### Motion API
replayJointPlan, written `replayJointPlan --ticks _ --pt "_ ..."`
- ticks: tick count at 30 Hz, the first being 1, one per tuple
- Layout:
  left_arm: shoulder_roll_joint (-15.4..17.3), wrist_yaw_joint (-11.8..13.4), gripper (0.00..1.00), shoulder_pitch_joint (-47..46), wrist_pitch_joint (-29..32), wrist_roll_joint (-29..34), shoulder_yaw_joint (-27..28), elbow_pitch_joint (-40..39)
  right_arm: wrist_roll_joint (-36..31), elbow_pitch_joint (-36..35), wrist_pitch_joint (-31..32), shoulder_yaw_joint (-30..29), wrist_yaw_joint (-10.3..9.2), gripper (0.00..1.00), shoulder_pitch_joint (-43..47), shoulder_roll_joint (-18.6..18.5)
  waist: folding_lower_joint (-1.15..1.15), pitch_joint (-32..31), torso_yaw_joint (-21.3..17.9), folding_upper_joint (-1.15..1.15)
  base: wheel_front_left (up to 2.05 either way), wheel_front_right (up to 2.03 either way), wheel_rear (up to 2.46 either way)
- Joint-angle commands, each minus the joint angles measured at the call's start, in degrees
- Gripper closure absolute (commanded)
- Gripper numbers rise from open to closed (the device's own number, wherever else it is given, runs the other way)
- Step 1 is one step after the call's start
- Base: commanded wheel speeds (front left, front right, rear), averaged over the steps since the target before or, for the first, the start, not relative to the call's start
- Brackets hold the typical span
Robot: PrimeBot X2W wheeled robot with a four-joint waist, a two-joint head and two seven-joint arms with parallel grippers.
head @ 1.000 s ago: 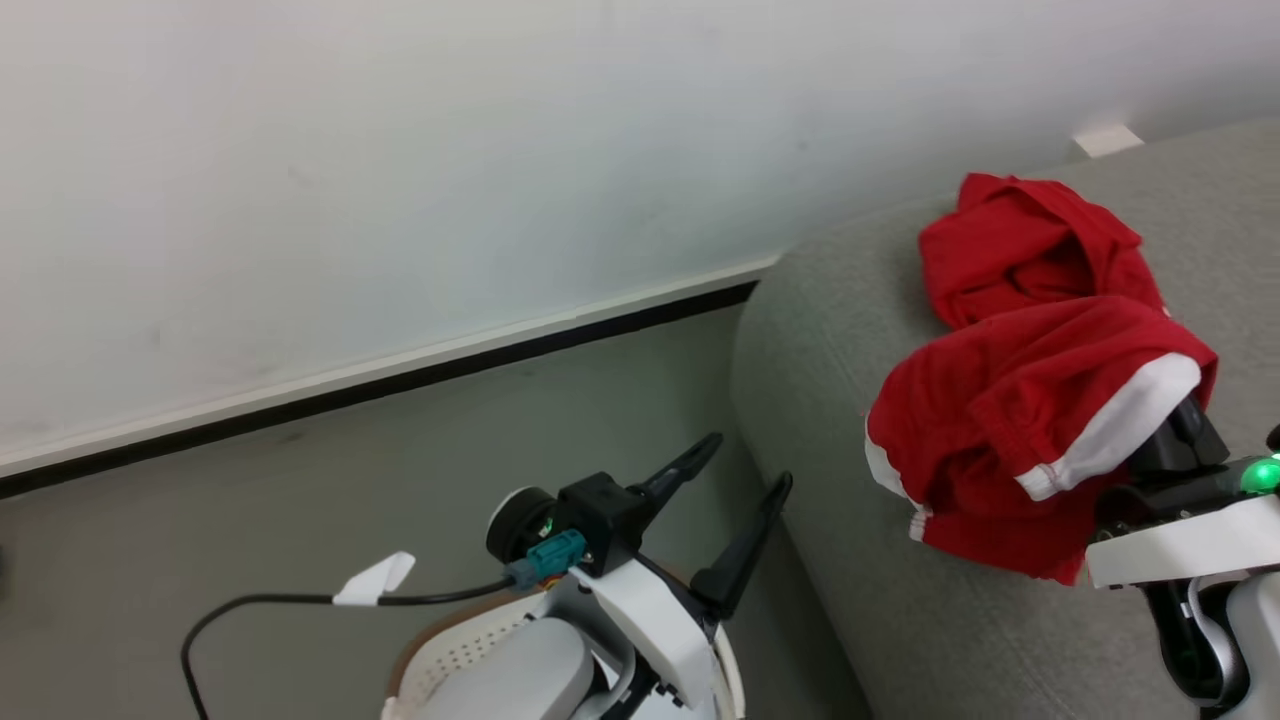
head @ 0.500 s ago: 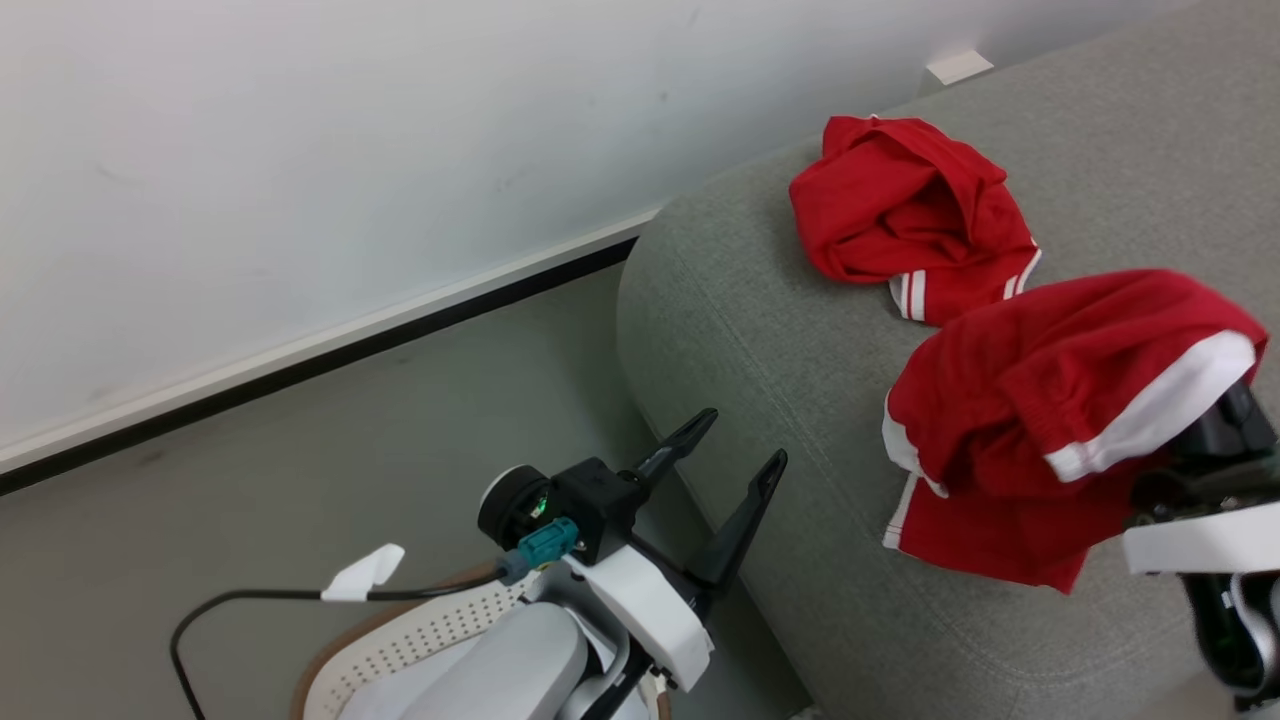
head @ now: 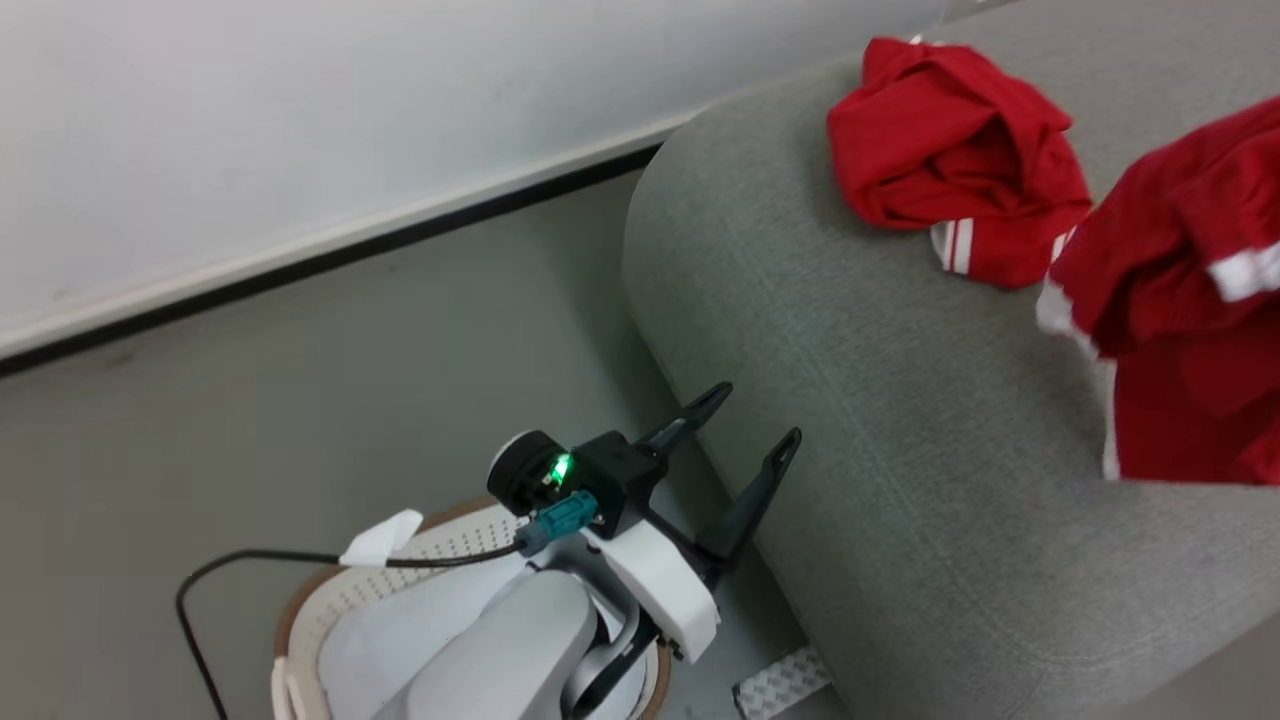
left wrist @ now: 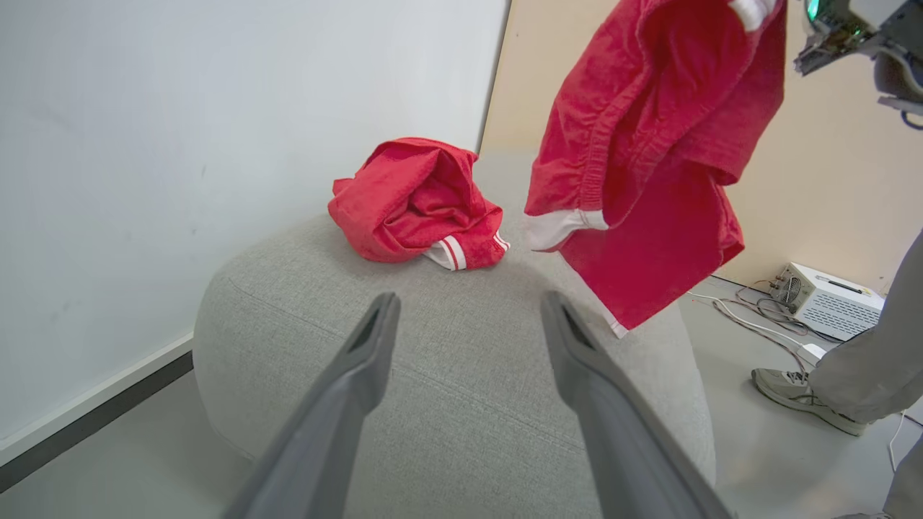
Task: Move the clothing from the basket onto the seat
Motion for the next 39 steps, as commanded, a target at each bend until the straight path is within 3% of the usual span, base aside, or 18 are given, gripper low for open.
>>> replayJointPlan --ticks 1,13,22,28,32,37,38,39 --pt "0.1 -0.2 0.00 -1.0 0.0 0.6 0.0 0.5 0.9 1.1 0.0 0.8 -0.13 1.00 -2.4 -1.0 0.00 3.4 2.2 0.00 0.00 0.00 0.00" --pt "-0.5 -0.2 0.00 -7.2 0.3 2.3 -1.3 2.3 3.0 17.2 0.0 5.5 -0.13 1.00 -22.1 -13.6 0.00 15.1 9.2 0.00 0.00 0.00 0.00" --pt "-1.1 0.2 0.00 -10.8 0.6 2.8 -2.0 2.4 -2.6 32.2 2.7 16.3 -0.13 1.00 -32.6 -16.6 0.00 22.2 13.0 0.00 0.00 0.00 0.00" --pt "-1.6 0.8 0.00 -12.2 0.4 2.5 -2.1 2.7 -2.6 40.6 7.3 22.2 -0.13 1.00 -35.3 -16.1 0.00 24.7 15.3 0.00 0.00 0.00 0.00" --pt "-1.7 1.0 0.00 -12.7 0.2 2.4 -2.1 2.9 0.0 43.2 13.1 25.8 -0.13 0.67 -35.2 -15.7 0.00 25.3 15.9 0.00 0.00 0.00 0.00" --pt "-1.8 1.2 0.00 -13.1 0.0 2.3 -1.9 3.1 4.1 41.7 17.8 30.5 -0.13 0.58 -35.2 -16.2 0.00 25.5 16.0 0.00 0.00 0.00 0.00" --pt "-1.8 1.2 0.00 -13.2 0.0 2.3 -1.8 3.2 4.9 41.3 18.2 31.4 -0.13 0.53 -35.3 -16.4 0.00 25.4 16.0 0.00 0.00 0.00 0.00" --pt "-1.8 1.2 0.00 -13.1 0.0 2.2 -1.8 3.3 5.6 40.9 18.7 32.2 -0.13 0.38 -35.4 -16.5 0.00 25.2 15.9 0.00 0.00 0.00 0.00"
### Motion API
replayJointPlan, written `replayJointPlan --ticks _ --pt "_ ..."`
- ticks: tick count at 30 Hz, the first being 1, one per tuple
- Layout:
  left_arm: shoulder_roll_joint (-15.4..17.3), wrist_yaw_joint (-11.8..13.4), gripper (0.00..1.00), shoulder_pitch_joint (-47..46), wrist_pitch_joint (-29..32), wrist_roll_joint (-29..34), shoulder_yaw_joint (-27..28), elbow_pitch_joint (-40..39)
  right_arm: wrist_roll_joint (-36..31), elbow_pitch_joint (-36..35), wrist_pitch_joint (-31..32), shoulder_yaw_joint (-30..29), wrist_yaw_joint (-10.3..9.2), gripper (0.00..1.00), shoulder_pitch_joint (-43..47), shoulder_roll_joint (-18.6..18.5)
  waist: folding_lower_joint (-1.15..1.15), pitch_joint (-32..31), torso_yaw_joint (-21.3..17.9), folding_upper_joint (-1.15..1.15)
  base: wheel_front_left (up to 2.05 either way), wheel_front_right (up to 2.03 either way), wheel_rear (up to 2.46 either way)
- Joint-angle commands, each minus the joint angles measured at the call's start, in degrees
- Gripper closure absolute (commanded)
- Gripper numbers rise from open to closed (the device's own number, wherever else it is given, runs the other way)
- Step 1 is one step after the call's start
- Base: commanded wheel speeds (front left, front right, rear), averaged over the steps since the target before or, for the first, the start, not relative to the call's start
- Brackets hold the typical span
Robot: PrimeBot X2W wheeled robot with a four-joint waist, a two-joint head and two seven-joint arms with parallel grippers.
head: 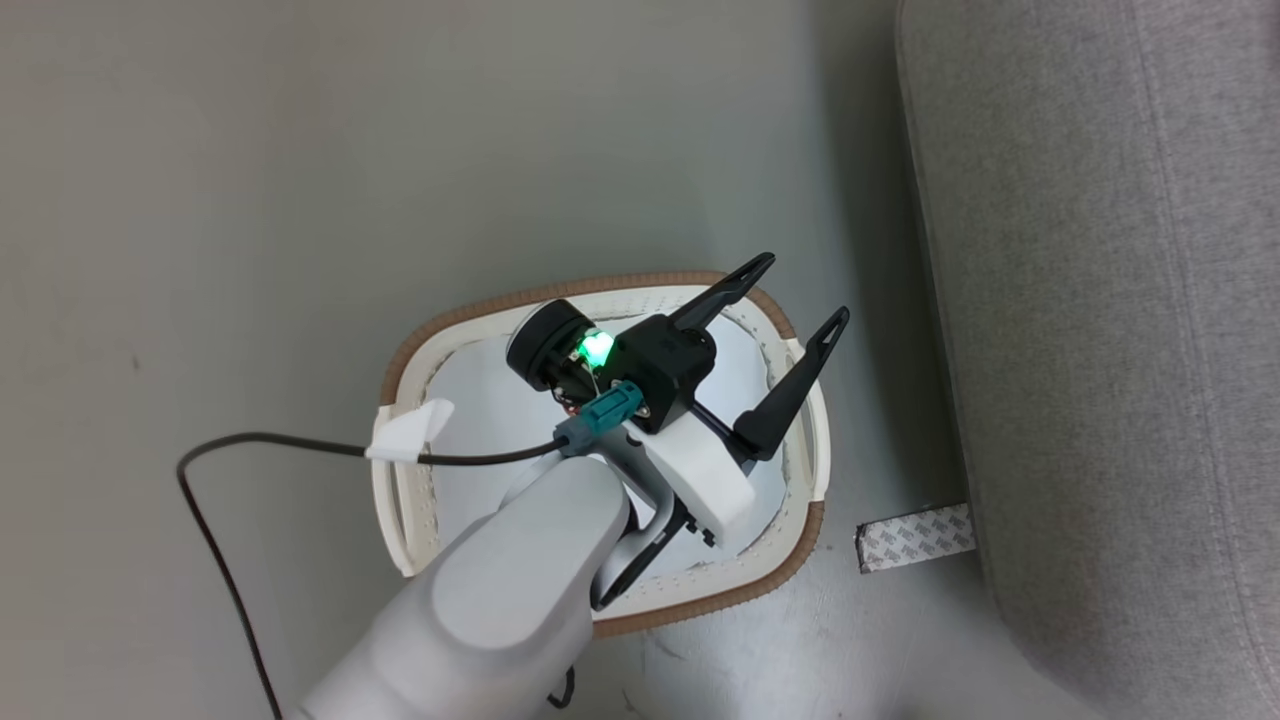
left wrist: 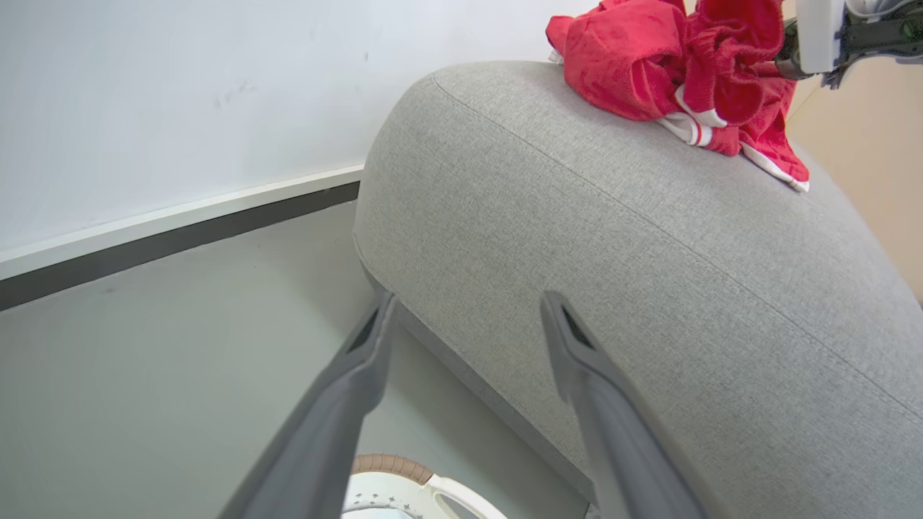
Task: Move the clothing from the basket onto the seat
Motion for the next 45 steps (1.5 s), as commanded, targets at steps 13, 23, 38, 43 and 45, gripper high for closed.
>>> replayJointPlan --ticks 13,23,38,43,45 --pt "1.6 0.1 0.00 4.5 -0.4 -0.9 2.0 0.1 8.8 -8.6 5.0 15.5 -0.13 0.00 3.2 -3.1 -0.01 -10.5 -2.3 0.00 0.00 0.00 0.00" --pt "4.6 1.2 0.00 12.8 -0.4 -2.7 7.2 -3.7 13.7 -16.2 2.1 23.9 -0.13 0.00 3.7 -7.3 -0.01 -22.6 -2.7 0.00 0.00 0.00 0.00" --pt "9.4 5.2 0.00 24.5 -0.4 -4.1 20.3 -12.4 15.6 -18.0 -12.3 20.3 -0.13 0.00 9.4 -5.2 -0.01 -34.0 1.7 0.00 0.00 0.00 0.00" --pt "10.4 7.3 0.00 30.3 -0.4 -3.6 25.6 -14.5 15.9 -17.5 -17.5 14.4 -0.13 0.00 14.7 -1.8 -0.01 -36.9 3.1 0.00 0.00 0.00 0.00" --pt "10.3 7.5 0.00 32.8 -0.4 -3.7 27.4 -15.4 14.8 -17.8 -18.2 11.7 -0.13 0.00 17.9 -0.3 -0.01 -38.1 3.7 0.00 0.00 0.00 0.00"
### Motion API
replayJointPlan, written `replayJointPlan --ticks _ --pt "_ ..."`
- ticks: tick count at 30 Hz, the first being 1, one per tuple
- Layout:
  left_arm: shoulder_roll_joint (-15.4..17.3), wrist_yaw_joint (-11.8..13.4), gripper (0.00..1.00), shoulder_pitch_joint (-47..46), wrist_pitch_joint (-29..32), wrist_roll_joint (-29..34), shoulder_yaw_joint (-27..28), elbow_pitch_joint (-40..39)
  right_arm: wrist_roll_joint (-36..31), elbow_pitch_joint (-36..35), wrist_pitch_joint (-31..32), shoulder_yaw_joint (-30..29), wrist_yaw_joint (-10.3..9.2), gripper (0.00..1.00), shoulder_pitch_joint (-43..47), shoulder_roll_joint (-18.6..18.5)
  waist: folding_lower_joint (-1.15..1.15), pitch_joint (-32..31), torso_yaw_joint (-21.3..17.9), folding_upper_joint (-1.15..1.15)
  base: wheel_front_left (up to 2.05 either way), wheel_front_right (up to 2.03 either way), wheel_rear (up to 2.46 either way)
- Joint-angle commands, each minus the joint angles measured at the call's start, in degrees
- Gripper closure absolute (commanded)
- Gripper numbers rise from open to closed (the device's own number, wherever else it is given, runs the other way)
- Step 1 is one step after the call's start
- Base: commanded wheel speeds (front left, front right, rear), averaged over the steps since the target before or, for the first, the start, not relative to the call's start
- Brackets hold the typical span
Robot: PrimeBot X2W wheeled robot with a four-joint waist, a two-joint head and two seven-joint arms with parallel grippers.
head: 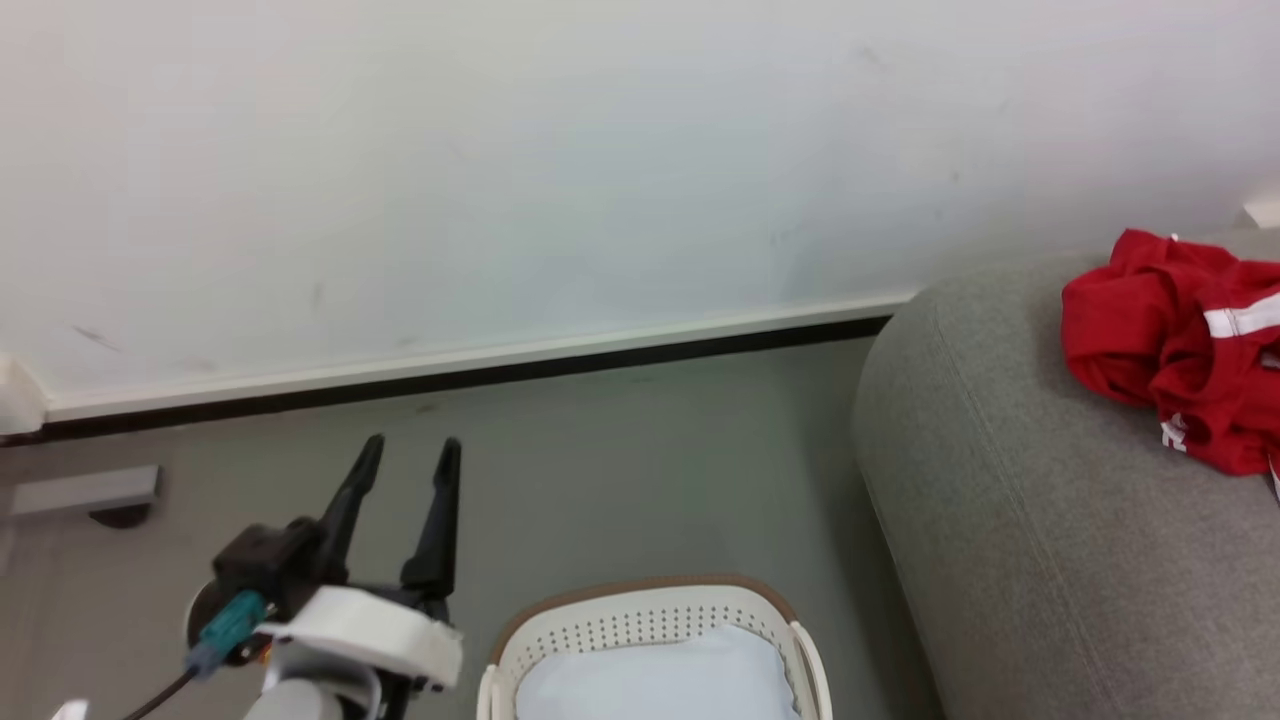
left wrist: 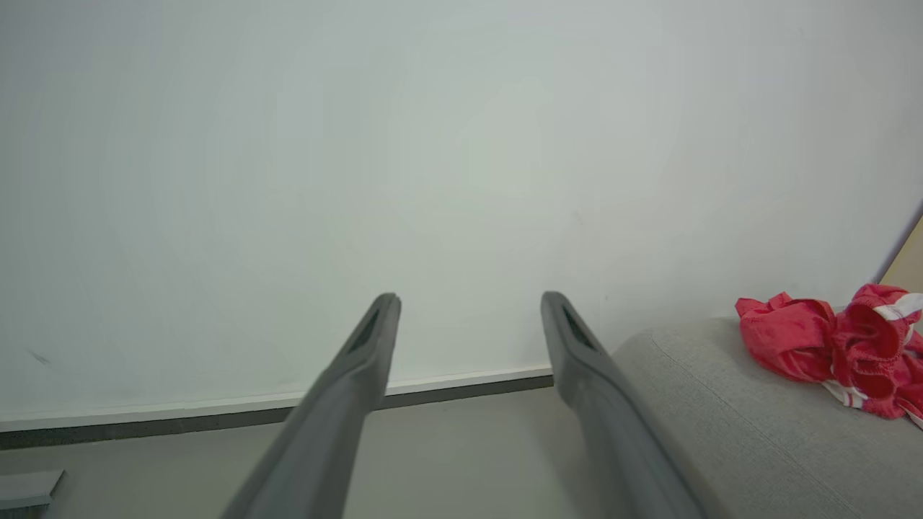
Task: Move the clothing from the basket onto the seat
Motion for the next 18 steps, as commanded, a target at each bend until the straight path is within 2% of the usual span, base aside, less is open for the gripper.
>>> replayJointPlan --ticks 1,7,12,15,18 --pt "0.1 0.3 0.00 1.8 0.0 0.8 1.2 -0.9 -0.6 -0.3 -0.4 -1.7 -0.13 0.00 2.6 1.0 0.01 -1.5 1.0 0.00 0.00 0.00 0.00" --pt "-1.3 0.7 0.00 7.9 0.0 2.6 7.2 -3.2 -9.7 -8.2 -0.4 -19.7 -0.13 0.00 14.7 6.7 0.01 -2.7 1.6 0.00 0.00 0.00 0.00" --pt "-3.8 0.4 0.00 11.2 0.0 4.6 10.8 -4.3 -18.6 -17.2 -0.4 -34.2 -0.13 0.00 28.6 14.2 0.01 -3.3 2.3 0.00 0.00 0.00 0.00" --pt "-5.3 -0.6 0.00 12.7 0.0 5.5 12.5 -4.6 -23.0 -21.9 -0.4 -40.0 -0.13 0.00 35.7 18.8 0.01 -3.5 2.7 0.00 0.00 0.00 0.00" --pt "-6.5 -1.5 0.00 13.9 0.0 6.8 14.5 -4.5 -26.6 -25.9 -0.4 -43.4 -0.13 0.00 41.5 22.9 0.01 -3.6 2.9 0.00 0.00 0.00 0.00"
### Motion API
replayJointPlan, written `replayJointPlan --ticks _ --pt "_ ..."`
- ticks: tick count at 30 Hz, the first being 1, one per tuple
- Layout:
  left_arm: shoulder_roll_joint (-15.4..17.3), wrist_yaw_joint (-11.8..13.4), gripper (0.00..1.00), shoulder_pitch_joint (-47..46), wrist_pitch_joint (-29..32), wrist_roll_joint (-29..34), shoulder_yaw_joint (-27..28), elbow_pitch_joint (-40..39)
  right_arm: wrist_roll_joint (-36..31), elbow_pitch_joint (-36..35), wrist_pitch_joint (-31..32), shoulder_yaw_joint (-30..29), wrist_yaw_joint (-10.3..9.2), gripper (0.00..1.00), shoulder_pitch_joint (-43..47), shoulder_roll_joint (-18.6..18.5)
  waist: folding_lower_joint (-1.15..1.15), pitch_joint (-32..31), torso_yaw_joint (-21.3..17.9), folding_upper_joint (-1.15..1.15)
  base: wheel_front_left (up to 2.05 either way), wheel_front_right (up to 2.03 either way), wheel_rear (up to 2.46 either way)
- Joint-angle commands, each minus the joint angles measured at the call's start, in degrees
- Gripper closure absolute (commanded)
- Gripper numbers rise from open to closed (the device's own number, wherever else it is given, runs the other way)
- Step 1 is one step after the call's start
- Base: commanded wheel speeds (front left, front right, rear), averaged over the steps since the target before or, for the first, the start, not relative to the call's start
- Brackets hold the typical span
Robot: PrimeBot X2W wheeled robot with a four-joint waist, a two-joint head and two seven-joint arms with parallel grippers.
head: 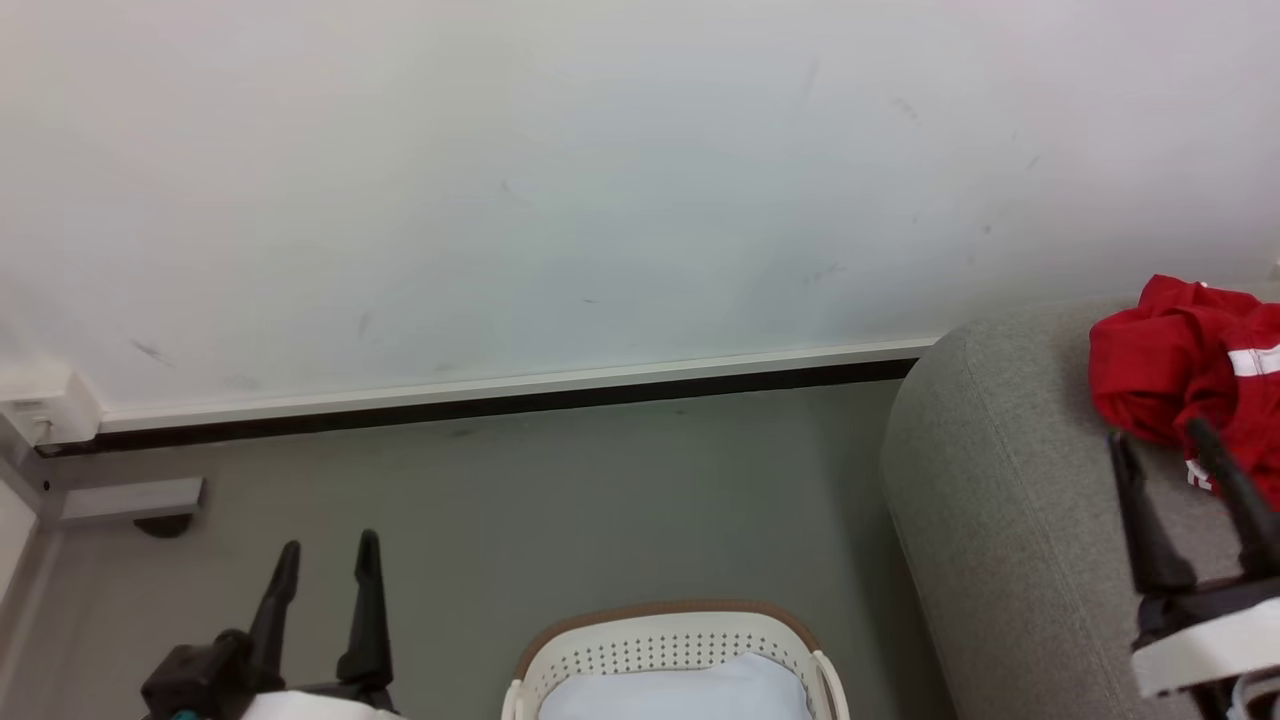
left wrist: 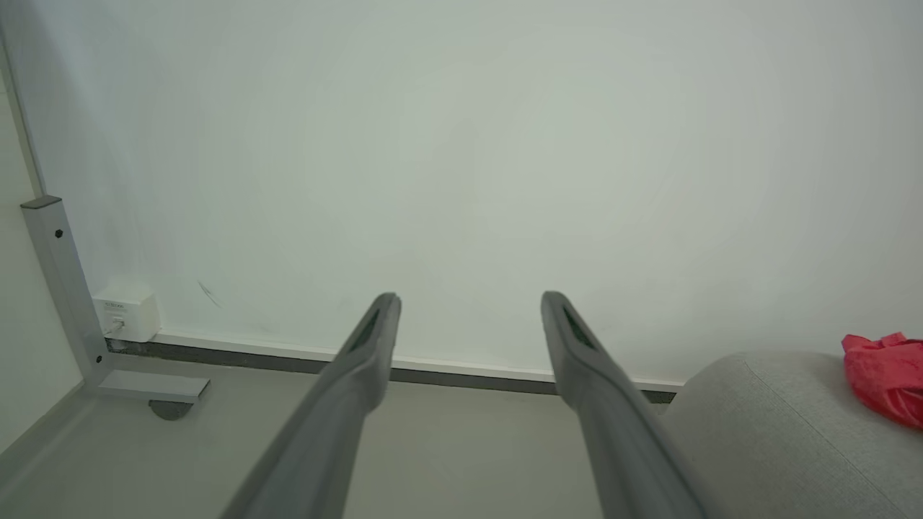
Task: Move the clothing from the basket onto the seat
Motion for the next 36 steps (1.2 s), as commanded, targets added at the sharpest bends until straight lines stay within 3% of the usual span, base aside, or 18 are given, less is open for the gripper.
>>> replayJointPlan --ticks 1,9,14,22,36 --pt "-0.3 -0.4 0.00 1.0 0.0 1.0 0.8 -0.1 -1.1 -1.4 -0.1 -0.8 -0.13 0.00 2.1 1.3 0.01 0.0 0.1 0.00 0.00 0.00 0.00" --pt "-3.0 -1.4 0.00 4.0 0.0 5.3 3.5 -1.9 -3.1 -5.3 -0.1 -2.9 -0.13 0.00 9.3 9.2 0.01 0.0 0.1 0.00 0.00 0.00 0.00" --pt "-3.7 -3.3 0.00 4.2 0.0 6.1 5.3 -0.1 -4.5 -4.8 -0.1 -1.5 -0.13 0.00 10.9 11.3 0.01 -0.1 0.0 0.00 0.00 0.00 0.00" --pt "-4.0 -5.0 0.00 3.8 0.0 7.4 7.2 2.2 -5.1 -3.0 -0.1 -2.1 -0.13 0.00 10.3 12.3 0.01 -0.2 -0.4 0.00 0.00 0.00 0.00" --pt "-4.1 -4.6 0.00 3.2 0.0 6.5 6.7 3.3 -5.1 0.2 -0.1 -1.1 -0.13 0.00 7.8 12.1 0.01 0.1 -0.3 0.00 0.00 0.00 0.00"
